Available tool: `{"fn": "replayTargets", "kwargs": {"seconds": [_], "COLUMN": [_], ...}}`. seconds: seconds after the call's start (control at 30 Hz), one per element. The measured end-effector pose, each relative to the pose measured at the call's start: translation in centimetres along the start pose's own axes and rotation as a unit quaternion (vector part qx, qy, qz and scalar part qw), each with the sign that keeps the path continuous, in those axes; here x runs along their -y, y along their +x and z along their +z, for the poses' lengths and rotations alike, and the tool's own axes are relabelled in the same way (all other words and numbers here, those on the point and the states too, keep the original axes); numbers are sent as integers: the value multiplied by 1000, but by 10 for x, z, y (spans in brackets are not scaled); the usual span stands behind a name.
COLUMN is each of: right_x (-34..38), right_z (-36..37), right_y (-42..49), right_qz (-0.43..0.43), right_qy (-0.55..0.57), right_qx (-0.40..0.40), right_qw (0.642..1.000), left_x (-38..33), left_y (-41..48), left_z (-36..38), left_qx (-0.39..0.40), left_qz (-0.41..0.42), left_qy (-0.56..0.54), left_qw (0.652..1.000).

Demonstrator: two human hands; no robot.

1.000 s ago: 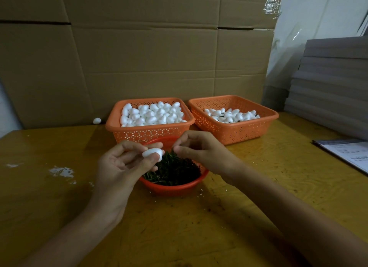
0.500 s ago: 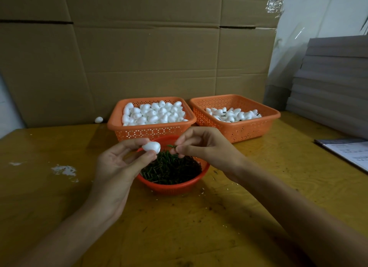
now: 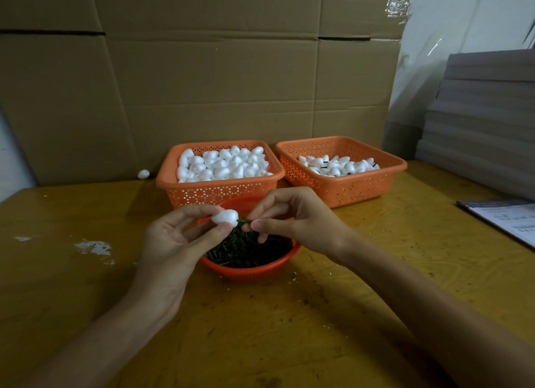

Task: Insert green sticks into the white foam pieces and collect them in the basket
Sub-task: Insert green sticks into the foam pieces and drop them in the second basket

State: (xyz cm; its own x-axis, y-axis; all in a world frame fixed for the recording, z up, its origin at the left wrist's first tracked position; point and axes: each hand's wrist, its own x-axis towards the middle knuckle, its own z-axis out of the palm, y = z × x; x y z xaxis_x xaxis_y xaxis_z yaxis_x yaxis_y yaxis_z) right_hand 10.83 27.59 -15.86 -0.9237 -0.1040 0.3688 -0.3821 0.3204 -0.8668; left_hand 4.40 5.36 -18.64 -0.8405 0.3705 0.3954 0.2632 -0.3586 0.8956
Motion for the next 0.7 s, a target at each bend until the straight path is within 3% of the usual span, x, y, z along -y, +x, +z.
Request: {"fn": "replayTargets", "kwargs": {"seconds": [0.2,0.53,0.6,0.7], "right_x": [1,3,3,-8], "right_z": [4,0,-12,-46], "right_y": [-2,-3,-1,1], "right_qz": [-22,-50,-44,-47], "right_qy": [-79,-111,-101,-141], "right_qx": [14,27,-19,-225], "right_qw": [997,992,994,963], "left_x": [8,7,5,5], "left_y": [-2,-5,-7,-12], "left_z": [-1,0,4,7], "left_qx": [54,56,69,84], "left_qz": [86,84,90,101], "left_qy": [115,114,108,143], "left_qw": [988,988,988,981]}}
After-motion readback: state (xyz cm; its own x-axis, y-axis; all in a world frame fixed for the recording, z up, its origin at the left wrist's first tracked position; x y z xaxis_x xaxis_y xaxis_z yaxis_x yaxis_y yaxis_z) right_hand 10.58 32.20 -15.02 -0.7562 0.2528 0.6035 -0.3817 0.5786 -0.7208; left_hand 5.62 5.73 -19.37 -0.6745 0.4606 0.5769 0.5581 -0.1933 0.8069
